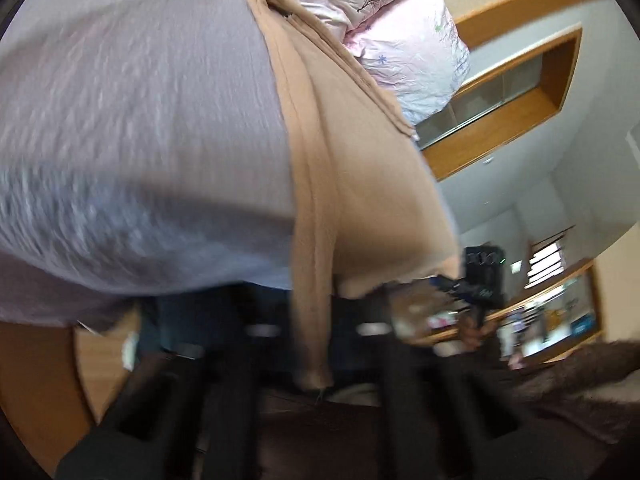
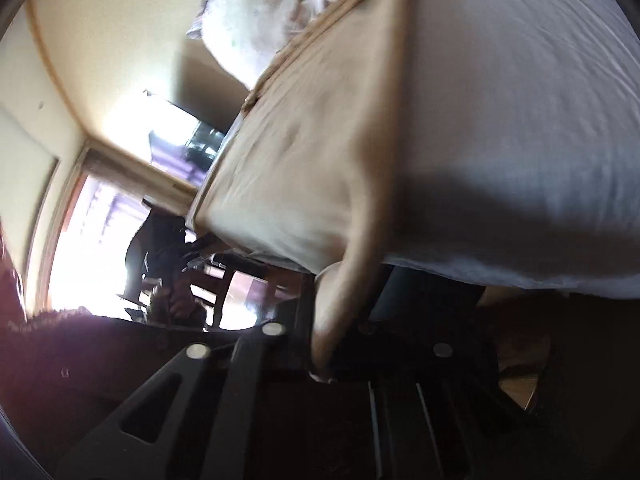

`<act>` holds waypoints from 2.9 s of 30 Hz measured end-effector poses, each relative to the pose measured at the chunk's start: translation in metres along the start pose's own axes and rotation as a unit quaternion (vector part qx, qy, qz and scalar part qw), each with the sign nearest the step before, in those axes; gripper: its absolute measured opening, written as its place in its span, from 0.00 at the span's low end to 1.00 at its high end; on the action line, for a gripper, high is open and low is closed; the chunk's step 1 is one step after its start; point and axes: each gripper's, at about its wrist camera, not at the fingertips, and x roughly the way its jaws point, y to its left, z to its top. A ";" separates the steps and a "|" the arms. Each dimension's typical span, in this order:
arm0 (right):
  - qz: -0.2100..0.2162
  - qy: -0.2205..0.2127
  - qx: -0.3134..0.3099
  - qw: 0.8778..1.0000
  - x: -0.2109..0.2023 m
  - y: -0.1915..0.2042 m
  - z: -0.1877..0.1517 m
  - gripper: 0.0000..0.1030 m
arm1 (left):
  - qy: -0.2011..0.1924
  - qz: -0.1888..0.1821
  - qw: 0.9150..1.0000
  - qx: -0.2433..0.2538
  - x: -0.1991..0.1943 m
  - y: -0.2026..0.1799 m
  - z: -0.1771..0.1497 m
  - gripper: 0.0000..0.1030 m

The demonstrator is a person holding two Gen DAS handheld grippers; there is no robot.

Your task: Fold small clothes

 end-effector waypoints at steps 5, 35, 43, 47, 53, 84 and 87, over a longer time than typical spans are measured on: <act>0.020 -0.069 -0.077 0.994 -0.041 0.049 0.031 0.05 | -0.046 -0.062 0.997 0.021 -0.033 -0.037 0.032 0.04; -0.169 -0.231 0.058 0.956 0.022 -0.029 0.343 0.70 | -0.181 0.039 0.973 -0.138 0.022 0.029 0.330 0.83; -0.206 -0.181 0.060 0.960 0.046 -0.040 0.295 0.80 | -0.080 0.084 0.987 -0.110 0.023 0.014 0.276 0.81; -0.110 -0.223 0.060 0.967 0.026 -0.045 0.277 0.81 | -0.048 0.095 0.987 -0.121 0.034 0.015 0.255 0.81; -0.078 -0.264 0.056 0.960 0.012 -0.042 0.275 0.85 | -0.085 0.136 0.981 -0.108 0.036 0.008 0.240 0.65; -0.083 -0.328 0.077 0.938 -0.054 -0.043 0.247 0.86 | 0.024 -0.005 0.999 0.043 0.184 -0.157 0.269 0.77; -0.118 -0.299 0.046 0.946 -0.051 -0.021 0.229 0.86 | 0.017 0.022 0.998 0.064 0.162 -0.146 0.262 0.77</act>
